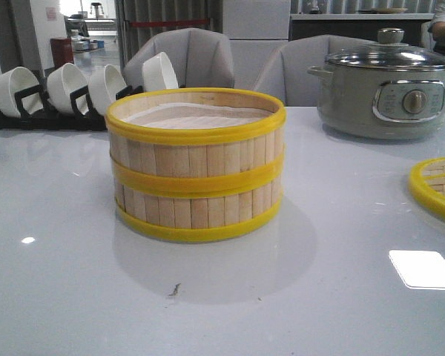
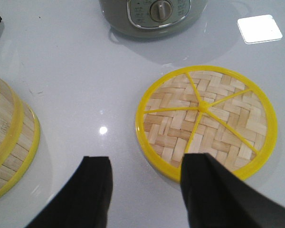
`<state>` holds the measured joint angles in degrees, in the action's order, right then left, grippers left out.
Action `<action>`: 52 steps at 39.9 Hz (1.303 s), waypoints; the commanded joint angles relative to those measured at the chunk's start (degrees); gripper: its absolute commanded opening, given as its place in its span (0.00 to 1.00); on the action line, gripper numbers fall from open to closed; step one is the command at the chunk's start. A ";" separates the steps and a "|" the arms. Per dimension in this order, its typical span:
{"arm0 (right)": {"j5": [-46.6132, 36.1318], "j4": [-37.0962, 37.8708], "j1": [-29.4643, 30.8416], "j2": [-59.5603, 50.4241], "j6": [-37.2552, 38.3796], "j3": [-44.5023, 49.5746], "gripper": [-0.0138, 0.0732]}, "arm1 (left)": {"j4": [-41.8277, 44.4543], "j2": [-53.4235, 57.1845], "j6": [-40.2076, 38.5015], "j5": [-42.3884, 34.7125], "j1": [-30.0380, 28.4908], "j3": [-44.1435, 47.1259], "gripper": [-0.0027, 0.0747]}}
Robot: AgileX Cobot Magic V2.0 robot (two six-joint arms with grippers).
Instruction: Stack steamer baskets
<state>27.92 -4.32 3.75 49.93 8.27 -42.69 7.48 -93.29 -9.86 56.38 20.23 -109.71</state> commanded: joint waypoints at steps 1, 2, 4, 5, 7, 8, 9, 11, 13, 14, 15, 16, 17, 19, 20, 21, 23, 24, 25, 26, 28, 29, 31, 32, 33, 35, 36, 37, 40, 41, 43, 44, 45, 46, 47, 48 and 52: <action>-3.36 0.08 0.13 -0.30 -0.32 -2.01 0.67 | -0.87 6.40 -0.67 -3.78 -3.28 1.65 0.15; -3.31 0.08 0.13 -0.30 -0.32 -2.01 0.67 | -1.03 7.59 -0.67 -4.19 -4.01 3.03 0.15; -3.26 0.08 0.13 -0.30 -0.32 -2.01 0.67 | -1.91 9.77 -0.67 -5.38 -5.73 5.57 0.15; -3.26 0.08 0.13 -0.30 -0.32 -2.01 0.67 | -2.16 10.75 -0.67 -5.83 -6.30 6.75 0.15; -3.13 0.08 0.13 -0.30 -0.32 -2.01 0.67 | -2.53 13.33 -0.67 -6.87 -7.60 10.13 0.15; -2.99 0.08 0.13 -0.30 -0.32 -2.01 0.67 | -2.53 14.68 -0.67 -7.10 -8.09 11.93 0.15; -2.95 0.08 0.13 -0.30 -0.32 -2.01 0.67 | -2.53 15.70 -0.67 -7.66 -8.47 13.33 0.15; -2.91 0.08 0.13 -0.30 -0.32 -2.01 0.67 | -2.53 18.09 -0.75 -8.58 -9.12 16.73 0.15; -2.91 0.08 0.13 -0.30 -0.32 -2.01 0.67 | -2.53 21.00 -0.75 -9.87 -9.69 20.85 0.15; -2.91 0.08 0.13 -0.30 -0.32 -2.01 0.67 | -2.53 22.48 -0.75 -10.60 -9.80 22.97 0.15; -2.91 0.08 0.13 -0.30 -0.32 -2.01 0.67 | -2.53 23.57 -0.75 -11.20 -9.94 24.54 0.15; -2.91 0.08 0.13 -0.30 -0.32 -2.01 0.67 | -2.53 25.12 -0.75 -12.03 -9.94 26.63 0.15; -2.91 0.08 0.13 -0.30 -0.32 -2.01 0.67 | -2.53 26.66 -0.75 -12.66 -10.06 28.71 0.15; -2.91 0.08 0.13 -0.30 -0.32 -2.01 0.67 | -2.53 29.31 -1.41 -14.00 -10.15 32.17 0.15; -2.91 0.08 0.13 -0.30 -0.32 -2.01 0.67 | -2.53 30.46 -1.91 -14.70 -10.15 33.61 0.15; -2.91 0.08 0.13 -0.30 -0.32 -2.01 0.67 | -2.53 31.95 -2.14 -15.36 -10.15 35.43 0.15; -2.91 0.08 0.13 -0.30 -0.32 -2.01 0.67 | -2.53 34.48 -2.15 -16.34 -10.15 38.38 0.15; -2.91 0.08 0.13 -0.30 -0.32 -2.01 0.67 | -2.53 35.88 -2.15 -16.62 -10.15 39.80 0.15; -2.91 0.08 0.13 -0.30 -0.32 -2.01 0.67 | -2.53 36.85 -2.15 -16.93 -10.15 40.76 0.15; -2.87 0.08 0.13 -0.30 -0.32 -2.01 0.67 | -2.53 38.11 -2.15 -17.23 -10.15 41.90 0.15; -2.83 0.08 0.13 -0.30 -0.32 -2.01 0.67 | -2.53 40.48 -2.15 -17.54 -10.15 43.72 0.15; -2.83 0.08 0.13 -0.30 -0.32 -2.01 0.67 | -2.43 41.25 -2.15 -17.63 -10.15 44.25 0.15; -2.83 0.08 0.13 -0.30 -0.32 -2.01 0.67 | -2.43 42.65 -2.15 -17.67 -10.15 45.35 0.15; -2.80 0.08 0.13 -0.30 -0.32 -2.01 0.67 | -2.43 43.33 -2.15 -17.67 -10.15 45.95 0.15; -2.80 0.08 0.13 -0.30 -0.32 -2.01 0.67 | -2.43 43.94 -2.15 -17.67 -10.15 46.37 0.15; -2.80 0.08 0.13 -0.30 -0.32 -2.01 0.67 | -2.43 45.31 -2.15 -17.81 -10.15 47.68 0.15; -2.72 0.08 0.13 -0.30 -0.32 -2.01 0.67 | -2.43 45.94 -2.15 -18.05 -10.15 48.43 0.15; -2.66 0.08 0.13 -0.30 -0.32 -2.01 0.67 | -2.43 46.42 -2.15 -18.19 -10.15 48.98 0.15; -2.33 0.08 0.13 -0.30 -0.32 -2.01 0.67 | -2.33 48.18 -2.15 -19.31 -10.15 51.44 0.15; -2.13 0.08 0.13 -0.30 -0.32 -2.01 0.67 | -2.35 48.88 -2.15 -19.73 -10.15 52.50 0.15; -1.90 0.08 0.13 -0.30 -0.32 -2.01 0.67 | -2.35 49.99 -2.15 -20.76 -10.15 54.41 0.15; -1.78 0.08 0.13 -0.30 -0.32 -2.01 0.67 | -2.35 50.42 -2.15 -21.15 -10.15 55.26 0.15; -1.71 0.08 0.13 -0.30 -0.32 -2.01 0.67 | -2.35 51.01 -2.15 -21.72 -10.15 56.42 0.15; -1.71 0.08 0.13 -0.30 -0.32 -2.01 0.67 | -2.35 51.56 -2.15 -22.21 -10.15 57.66 0.15; -1.71 0.08 0.13 -0.30 -0.32 -2.01 0.67 | -2.35 51.98 -2.15 -22.71 -10.15 58.57 0.15; -1.71 0.08 0.13 -0.30 -0.32 -2.01 0.67 | -2.35 52.49 -2.15 -23.09 -10.15 59.77 0.15; -1.53 0.08 0.13 -0.30 -0.32 -2.01 0.67 | -2.35 54.27 -2.15 -25.05 -10.15 64.17 0.15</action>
<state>30.00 -4.32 3.75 49.93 8.27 -42.69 5.10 -40.37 -11.40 37.69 10.25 -47.06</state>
